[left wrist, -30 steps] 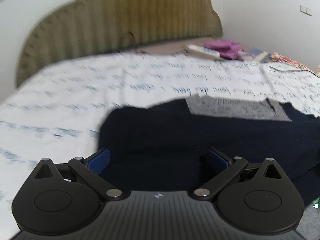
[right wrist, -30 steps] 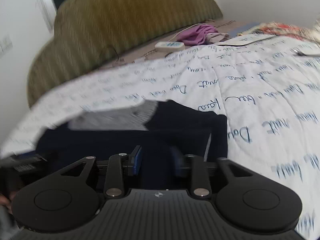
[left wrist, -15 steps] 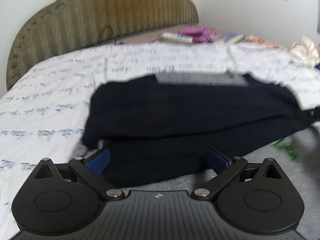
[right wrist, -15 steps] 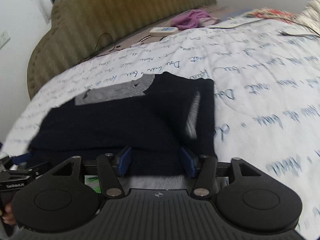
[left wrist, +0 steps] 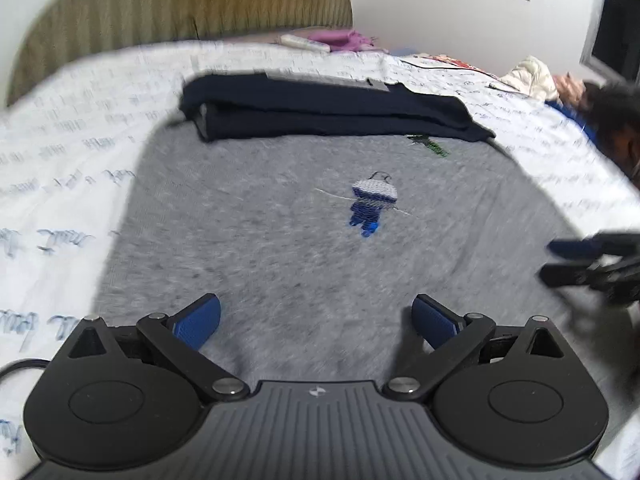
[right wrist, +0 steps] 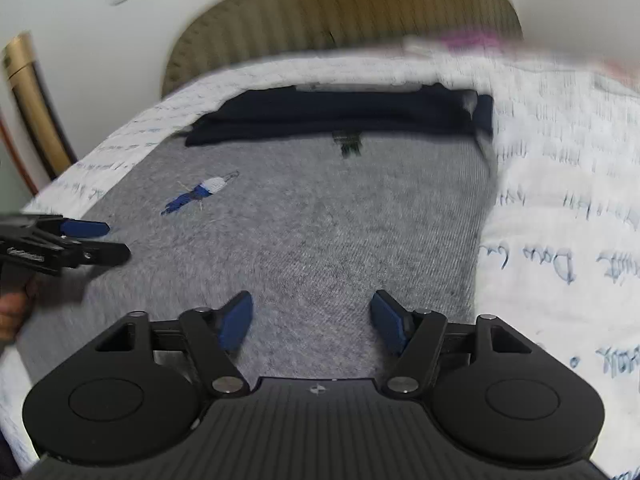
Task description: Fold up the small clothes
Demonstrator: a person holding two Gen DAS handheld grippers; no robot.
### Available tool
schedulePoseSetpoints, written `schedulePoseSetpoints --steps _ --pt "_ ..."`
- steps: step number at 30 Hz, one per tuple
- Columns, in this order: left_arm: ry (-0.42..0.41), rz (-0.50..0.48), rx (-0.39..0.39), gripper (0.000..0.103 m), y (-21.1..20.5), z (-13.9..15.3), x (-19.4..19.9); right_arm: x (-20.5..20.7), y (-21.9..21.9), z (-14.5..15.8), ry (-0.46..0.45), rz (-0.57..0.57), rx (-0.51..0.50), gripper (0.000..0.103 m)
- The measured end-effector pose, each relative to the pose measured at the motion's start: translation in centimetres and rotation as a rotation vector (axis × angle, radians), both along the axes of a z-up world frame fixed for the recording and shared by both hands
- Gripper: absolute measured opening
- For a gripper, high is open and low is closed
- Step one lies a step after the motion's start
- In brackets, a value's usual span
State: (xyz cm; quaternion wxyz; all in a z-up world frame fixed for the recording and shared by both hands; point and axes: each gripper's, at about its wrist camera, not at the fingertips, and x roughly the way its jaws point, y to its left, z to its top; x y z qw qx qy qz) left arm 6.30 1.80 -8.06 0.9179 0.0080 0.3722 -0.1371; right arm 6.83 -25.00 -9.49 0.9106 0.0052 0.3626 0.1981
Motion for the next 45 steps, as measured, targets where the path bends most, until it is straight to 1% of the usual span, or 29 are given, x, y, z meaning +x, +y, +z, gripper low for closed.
schedulePoseSetpoints --steps 1,2,3,5,7,9,11,12,14,15,17,19,21,23,24,25,26,28,29,30,31,34,38,39,40,41,42,44,45 --pt "-0.002 0.007 0.011 0.103 0.1 0.5 -0.5 -0.2 -0.1 0.5 0.012 -0.022 0.007 0.070" --pt "0.001 0.014 -0.010 0.103 0.6 1.2 -0.9 -0.3 -0.5 1.3 0.031 -0.049 0.031 0.070" --pt "-0.006 0.025 -0.050 0.103 1.5 1.9 -1.7 -0.8 -1.2 2.1 0.043 -0.069 0.071 0.070" --pt "-0.022 0.078 -0.099 0.103 3.3 3.0 -3.3 -2.5 -3.0 3.5 0.027 -0.096 0.156 0.073" --pt "-0.012 0.157 -0.125 0.103 5.3 3.2 -4.6 -4.1 -5.4 4.0 0.048 -0.152 0.242 0.073" --pt "0.025 0.233 -0.163 0.103 7.3 2.7 -5.9 -5.6 -7.7 3.2 0.100 -0.223 0.319 0.075" --pt "0.087 0.274 -0.218 0.103 8.9 1.8 -6.7 -7.0 -9.3 1.8 0.159 -0.283 0.370 0.075" --pt "0.111 0.284 -0.248 0.103 9.5 1.2 -7.1 -7.6 -9.8 1.1 0.193 -0.301 0.399 0.075" --pt "0.107 0.262 -0.285 0.103 9.8 1.0 -7.8 -8.4 -9.9 -0.1 0.224 -0.299 0.476 0.075" --pt "0.123 0.245 -0.312 0.103 9.8 1.1 -7.8 -8.8 -9.9 -0.4 0.241 -0.298 0.518 0.075" --pt "0.145 0.219 -0.393 0.103 9.8 1.0 -7.9 -9.1 -9.3 -0.7 0.276 -0.272 0.584 0.071" --pt "0.189 0.197 -0.507 0.103 10.1 0.8 -7.6 -9.1 -8.8 -1.0 0.309 -0.229 0.632 0.069" --pt "0.231 0.199 -0.637 0.102 10.6 0.3 -7.3 -8.8 -8.4 -1.6 0.329 -0.216 0.657 0.063" --pt "0.269 0.190 -0.744 0.102 11.1 0.1 -7.5 -8.4 -8.3 -2.1 0.338 -0.232 0.681 0.049" --pt "0.300 0.180 -0.819 0.102 11.4 -0.2 -7.5 -8.2 -8.4 -2.4 0.348 -0.234 0.705 0.045" --pt "0.317 0.172 -0.858 0.102 11.5 -0.4 -7.5 -8.5 -8.3 -2.4 0.359 -0.234 0.723 0.040" --pt "0.334 0.167 -0.898 0.102 11.7 -0.6 -7.7 -8.4 -8.3 -2.7 0.370 -0.234 0.735 0.040" --pt "0.336 0.177 -0.932 0.102 12.2 -0.5 -8.0 -8.2 -8.1 -2.9 0.376 -0.232 0.748 0.040" --pt "0.335 0.181 -0.947 0.102 12.4 -0.6 -8.0 -8.5 -8.4 -3.0 0.379 -0.232 0.757 0.040" --pt "0.335 0.188 -0.942 0.102 12.6 -0.5 -8.1 -8.4 -8.4 -3.2 0.385 -0.234 0.768 0.039" --pt "0.337 0.200 -0.917 0.102 12.6 -0.4 -8.1 -8.4 -8.6 -3.2 0.389 -0.236 0.768 0.034" --pt "0.341 0.201 -0.896 0.097 12.9 -0.2 -8.3 -8.8 -9.4 -3.6 0.400 -0.251 0.774 0.034" --pt "0.331 0.161 -0.900 0.097 12.5 0.1 -8.6 -9.0 -9.7 -4.0 0.407 -0.252 0.821 0.034" --pt "0.325 0.163 -0.888 0.094 12.5 0.1 -8.8 -8.9 -9.6 -4.1 0.410 -0.252 0.818 0.034" --pt "0.322 0.175 -0.868 0.084 12.5 0.2 -8.7 -8.9 -9.6 -4.2 0.414 -0.251 0.817 0.036" --pt "0.316 0.196 -0.837 0.075 12.6 0.3 -8.6 -8.9 -9.6 -4.3 0.418 -0.253 0.815 0.036" --pt "0.302 0.217 -0.811 0.059 12.9 0.4 -8.6 -8.9 -9.6 -4.3 0.419 -0.253 0.815 0.036" --pt "0.282 0.249 -0.790 0.059 13.8 0.7 -8.4 -9.1 -9.8 -4.2 0.419 -0.251 0.819 0.036" --pt "0.288 0.268 -0.770 0.061 14.2 0.7 -8.1 -9.2 -9.8 -4.1 0.417 -0.249 0.814 0.036"
